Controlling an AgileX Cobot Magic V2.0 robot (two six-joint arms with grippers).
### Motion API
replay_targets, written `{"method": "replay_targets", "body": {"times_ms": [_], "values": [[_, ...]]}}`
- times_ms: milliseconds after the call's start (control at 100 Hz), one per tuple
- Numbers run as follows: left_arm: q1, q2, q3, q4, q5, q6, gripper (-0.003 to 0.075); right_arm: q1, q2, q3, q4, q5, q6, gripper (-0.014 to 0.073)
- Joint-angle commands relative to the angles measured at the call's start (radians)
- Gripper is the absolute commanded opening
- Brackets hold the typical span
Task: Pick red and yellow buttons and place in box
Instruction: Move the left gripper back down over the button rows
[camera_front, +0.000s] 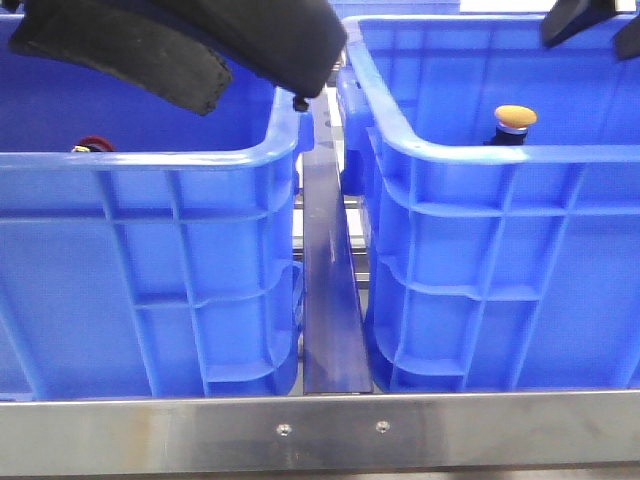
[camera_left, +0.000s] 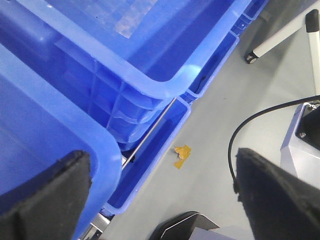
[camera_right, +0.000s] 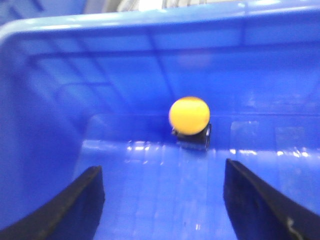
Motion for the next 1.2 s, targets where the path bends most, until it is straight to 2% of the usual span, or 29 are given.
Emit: {"method": "replay_targets", "body": {"times_ms": [0,260,330,510,690,850,980,1190], "values": [[-0.007,-0.016,-0.031,-0.019,-0.052,0.002,0.0563,-0.007,-0.108,0.025,0.001,-0.031,-0.007,0.0526],[0.003,-0.019,-0.044,-0.019,-0.074,0.002,0.0563,-0.007,-0.363,0.190,0.001,-0.070,-0.007,0.0526],[0.027,-0.019,-0.068,-0.019,-0.073,-0.037,0.0563,-0.007,-0.427,0.229,0.001,-0.075,-0.007,0.0526],[0.157,-0.019,-0.134,-0.017,-0.065,-0.139,0.0563,-0.007,-0.543,0.319,0.001,-0.097,-0.008,0.0526],[0.332,-0.008,-0.202,0.024,0.031,-0.249,0.0563,-0.007,-0.578,0.371,0.001,-0.097,-0.008,0.0526],[0.437,0.058,-0.298,0.250,0.229,-0.422,0.0563,-0.007,-0.578,0.377,0.001,-0.098,-0.008,0.0526],[0.451,0.140,-0.381,0.460,0.385,-0.543,0.0563,-0.007,-0.578,0.377,0.001,-0.102,-0.008,0.0526],[0.451,0.295,-0.481,0.655,0.516,-0.595,0.0563,-0.007,-0.578,0.377,0.001,-0.105,-0.008,0.0526]]}}
